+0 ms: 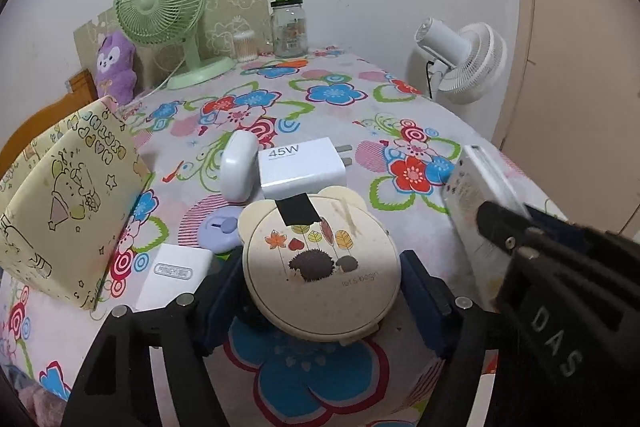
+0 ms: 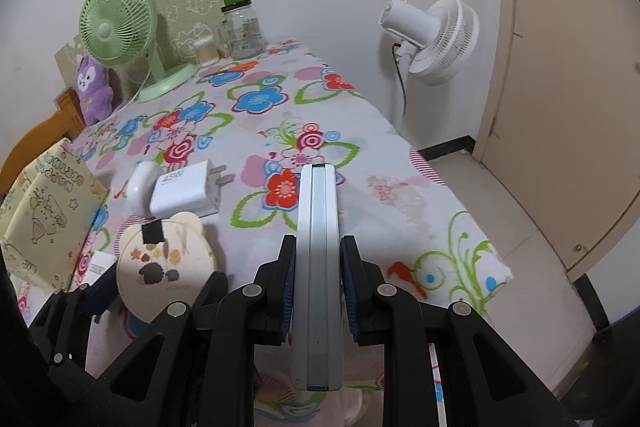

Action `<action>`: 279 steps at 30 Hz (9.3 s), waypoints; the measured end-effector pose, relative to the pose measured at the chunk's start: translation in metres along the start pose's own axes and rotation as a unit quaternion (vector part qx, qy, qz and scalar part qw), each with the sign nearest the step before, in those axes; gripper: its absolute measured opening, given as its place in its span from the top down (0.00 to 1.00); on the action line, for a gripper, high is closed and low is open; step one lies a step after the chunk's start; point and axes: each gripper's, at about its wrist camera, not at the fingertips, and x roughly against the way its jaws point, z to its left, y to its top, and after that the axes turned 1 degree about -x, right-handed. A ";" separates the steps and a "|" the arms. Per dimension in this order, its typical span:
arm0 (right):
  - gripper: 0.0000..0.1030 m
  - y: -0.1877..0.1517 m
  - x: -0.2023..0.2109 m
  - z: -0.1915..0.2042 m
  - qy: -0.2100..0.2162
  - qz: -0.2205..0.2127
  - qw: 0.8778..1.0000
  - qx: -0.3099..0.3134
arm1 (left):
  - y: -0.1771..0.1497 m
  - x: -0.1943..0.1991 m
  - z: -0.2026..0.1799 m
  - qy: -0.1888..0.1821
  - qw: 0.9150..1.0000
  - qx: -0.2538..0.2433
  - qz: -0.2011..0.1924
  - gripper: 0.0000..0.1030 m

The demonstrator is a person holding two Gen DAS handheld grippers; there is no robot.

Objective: Organize rigid objects
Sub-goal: 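Lift the compact with the left tool while the right tool lifts the power bank, then carry the compact with the left tool while the right tool carries the power bank to the yellow box, then open the left tool over the box while the right tool releases the power bank inside, then move both tools back from the box toward the remaining objects, then close the left tool on the white MINGYIHE charger while the right tool approaches the black round object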

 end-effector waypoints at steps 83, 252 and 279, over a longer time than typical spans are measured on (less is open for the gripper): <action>0.76 0.077 0.056 0.212 0.073 -0.027 0.992 0.097 | 0.086 0.073 0.186 -0.015 1.000 0.010 -0.017 0.26; 0.25 0.000 -0.007 0.090 0.050 0.015 0.997 0.048 | 0.002 -0.003 0.084 -0.046 0.997 0.022 0.063 0.31; 0.34 -0.003 -0.033 0.104 0.050 0.036 0.996 0.063 | -0.007 0.000 0.091 -0.061 0.997 0.032 0.036 0.58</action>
